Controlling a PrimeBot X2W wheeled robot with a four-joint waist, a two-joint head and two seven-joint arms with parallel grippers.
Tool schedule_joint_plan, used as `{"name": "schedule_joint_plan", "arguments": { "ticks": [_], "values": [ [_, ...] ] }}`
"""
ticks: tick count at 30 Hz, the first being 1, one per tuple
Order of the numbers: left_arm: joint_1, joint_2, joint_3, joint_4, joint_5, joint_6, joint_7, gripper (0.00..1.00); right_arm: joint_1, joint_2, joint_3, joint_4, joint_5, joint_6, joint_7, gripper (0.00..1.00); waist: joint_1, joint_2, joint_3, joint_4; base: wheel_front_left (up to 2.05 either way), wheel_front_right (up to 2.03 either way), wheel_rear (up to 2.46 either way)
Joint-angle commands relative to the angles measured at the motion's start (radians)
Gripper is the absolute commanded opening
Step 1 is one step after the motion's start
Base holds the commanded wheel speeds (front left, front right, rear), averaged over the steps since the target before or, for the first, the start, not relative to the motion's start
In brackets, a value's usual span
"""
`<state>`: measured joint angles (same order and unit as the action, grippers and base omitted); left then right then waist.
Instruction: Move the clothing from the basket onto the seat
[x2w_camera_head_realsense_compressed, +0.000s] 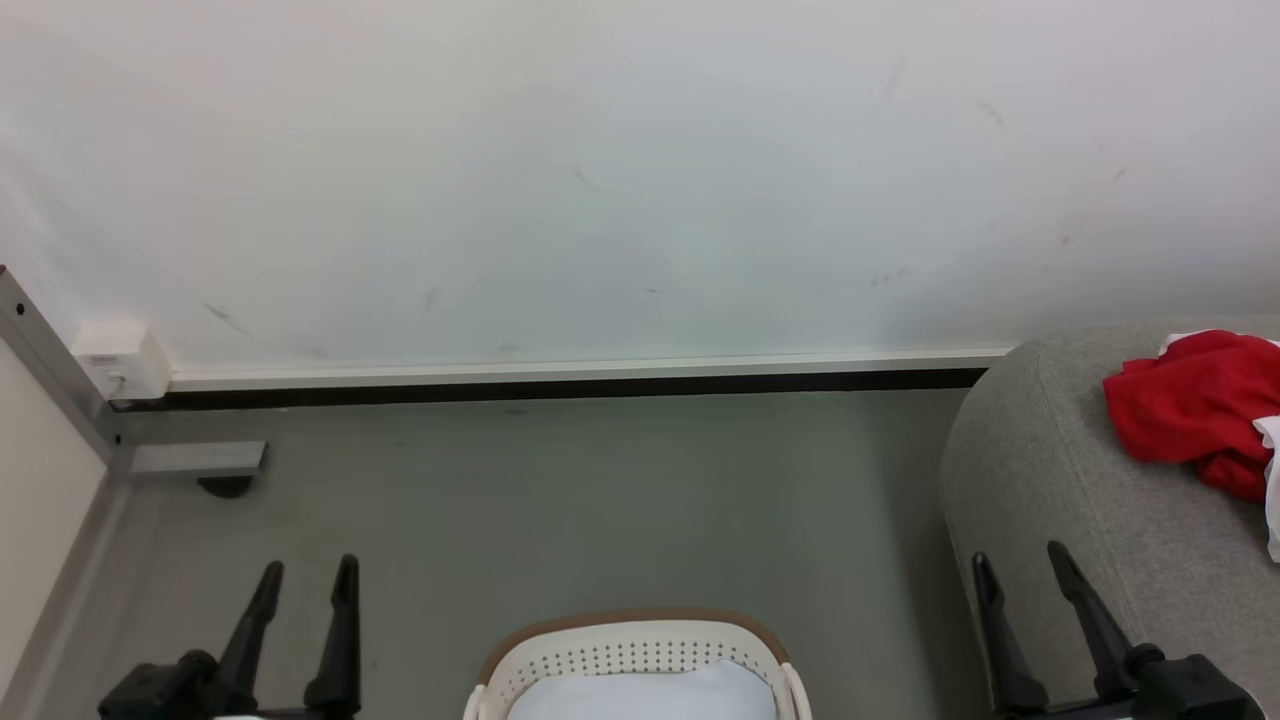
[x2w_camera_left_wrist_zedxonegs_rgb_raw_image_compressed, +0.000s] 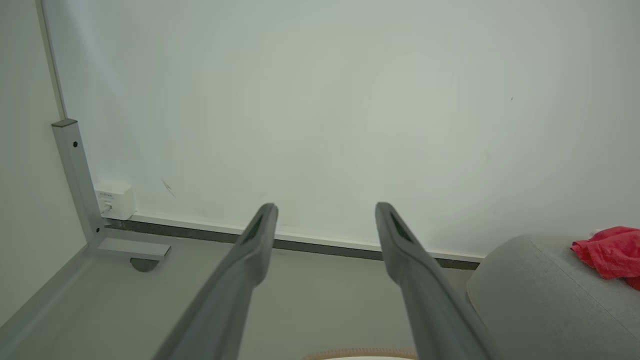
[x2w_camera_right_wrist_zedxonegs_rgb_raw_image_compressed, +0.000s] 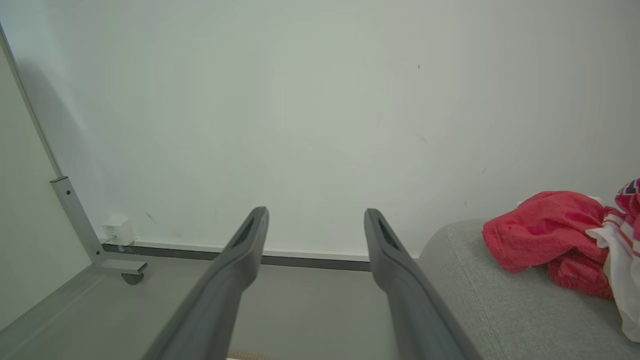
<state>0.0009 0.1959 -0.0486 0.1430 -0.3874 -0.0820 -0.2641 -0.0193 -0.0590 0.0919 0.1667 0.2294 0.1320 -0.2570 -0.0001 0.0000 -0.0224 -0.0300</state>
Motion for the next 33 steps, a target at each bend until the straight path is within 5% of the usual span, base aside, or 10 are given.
{"name": "schedule_joint_plan", "arguments": {
  "ticks": [1, 10, 33],
  "values": [
    [0.015, -0.012, 0.015, 0.015, 0.026, -0.012, 0.0, 1.0, 0.0, 0.004, 0.01, 0.015, -0.012, -0.003, -0.008, 1.0, 0.0001, 0.0, 0.001, -0.003, 0.0, 0.0, 0.0],
    [-0.001, -0.068, 0.056, 0.047, 0.096, -0.047, 0.0, 1.0, -0.031, 0.008, 0.014, 0.009, 0.015, -0.003, -0.008, 1.0, 0.0001, 0.0, 0.004, -0.008, 0.0, 0.0, 0.0],
    [0.002, -0.059, 0.036, 0.035, 0.087, -0.05, 0.0, 1.0, -0.024, 0.009, 0.018, 0.002, 0.04, -0.003, -0.009, 1.0, 0.0001, 0.0, 0.002, -0.003, 0.0, 0.0, 0.0]
  ]
}}
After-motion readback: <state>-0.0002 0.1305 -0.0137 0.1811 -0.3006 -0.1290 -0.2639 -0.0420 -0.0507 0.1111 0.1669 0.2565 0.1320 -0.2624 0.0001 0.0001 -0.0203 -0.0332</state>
